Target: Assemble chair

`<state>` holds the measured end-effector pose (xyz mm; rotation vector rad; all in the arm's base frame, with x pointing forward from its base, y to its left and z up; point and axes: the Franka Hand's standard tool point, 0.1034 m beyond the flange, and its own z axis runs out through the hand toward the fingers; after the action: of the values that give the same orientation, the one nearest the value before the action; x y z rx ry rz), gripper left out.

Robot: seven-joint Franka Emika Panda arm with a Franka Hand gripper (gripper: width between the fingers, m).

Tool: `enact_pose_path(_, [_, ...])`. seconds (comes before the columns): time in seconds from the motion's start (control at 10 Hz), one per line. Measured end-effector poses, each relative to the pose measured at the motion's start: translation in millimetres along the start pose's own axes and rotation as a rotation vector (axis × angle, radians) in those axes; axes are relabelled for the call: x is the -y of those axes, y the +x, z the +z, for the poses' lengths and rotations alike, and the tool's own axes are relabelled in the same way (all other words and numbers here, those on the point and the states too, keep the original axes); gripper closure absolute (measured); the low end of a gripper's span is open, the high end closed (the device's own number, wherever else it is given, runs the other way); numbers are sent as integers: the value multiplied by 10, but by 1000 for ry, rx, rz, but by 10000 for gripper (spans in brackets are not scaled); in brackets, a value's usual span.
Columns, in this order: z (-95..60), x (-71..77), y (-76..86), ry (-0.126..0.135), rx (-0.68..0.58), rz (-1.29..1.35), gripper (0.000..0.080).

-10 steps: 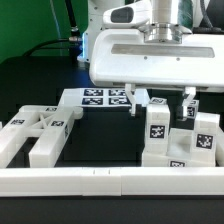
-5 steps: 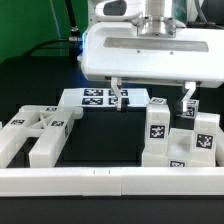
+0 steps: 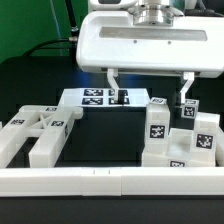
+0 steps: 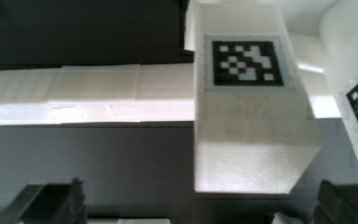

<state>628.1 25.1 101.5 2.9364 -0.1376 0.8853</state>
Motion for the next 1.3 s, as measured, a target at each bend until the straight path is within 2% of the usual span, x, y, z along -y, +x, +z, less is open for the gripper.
enact_pose_path(0.2, [61, 43, -88, 18, 125, 7, 150])
enact_pose_path(0.4, [92, 67, -76, 40, 285, 21, 150])
enact_pose_path(0.5, [95, 76, -52, 46, 328, 25, 150])
enact_pose_path(0.6, [96, 90, -91, 55, 406, 28, 150])
enact_pose_path(0.7, [117, 93, -53, 54, 403, 27, 150])
enact_pose_path(0.9, [141, 86, -77, 51, 403, 26, 150])
enact_pose_path(1.1, [149, 82, -85, 51, 405, 26, 422])
enact_pose_path(1.2, [149, 81, -85, 51, 404, 26, 422])
enact_pose_path(1.3, [149, 81, -85, 51, 405, 26, 509])
